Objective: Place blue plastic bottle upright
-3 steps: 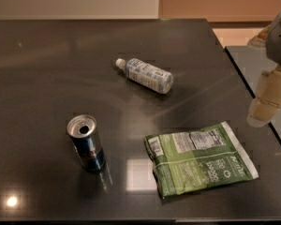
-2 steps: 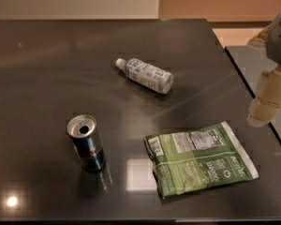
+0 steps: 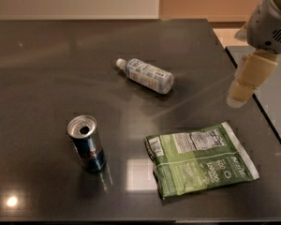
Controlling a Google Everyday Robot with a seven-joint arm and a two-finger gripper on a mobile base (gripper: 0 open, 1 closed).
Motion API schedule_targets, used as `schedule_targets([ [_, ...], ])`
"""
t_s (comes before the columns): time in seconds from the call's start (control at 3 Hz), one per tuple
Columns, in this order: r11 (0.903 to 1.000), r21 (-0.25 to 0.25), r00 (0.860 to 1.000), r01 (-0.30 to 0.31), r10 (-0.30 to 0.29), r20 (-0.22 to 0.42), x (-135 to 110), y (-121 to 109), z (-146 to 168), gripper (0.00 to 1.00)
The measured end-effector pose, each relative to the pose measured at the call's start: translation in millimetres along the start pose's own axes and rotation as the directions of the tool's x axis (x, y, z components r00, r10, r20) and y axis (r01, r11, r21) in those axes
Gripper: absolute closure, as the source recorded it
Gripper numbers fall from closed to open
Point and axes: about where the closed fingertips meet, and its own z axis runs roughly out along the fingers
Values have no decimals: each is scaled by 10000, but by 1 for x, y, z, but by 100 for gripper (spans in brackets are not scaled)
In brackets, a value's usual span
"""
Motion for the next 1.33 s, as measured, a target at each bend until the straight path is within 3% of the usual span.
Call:
schedule_targets([
  [0.33,9974,-301,9974,-661,669,276,-22,-29,19,0],
  [0.67,9888,-714,9899,-1311,1345,451,-53,-52,46,0],
  [1.33,9655,-1135,9714,-2342,2370,118,-103,-86,100,0],
])
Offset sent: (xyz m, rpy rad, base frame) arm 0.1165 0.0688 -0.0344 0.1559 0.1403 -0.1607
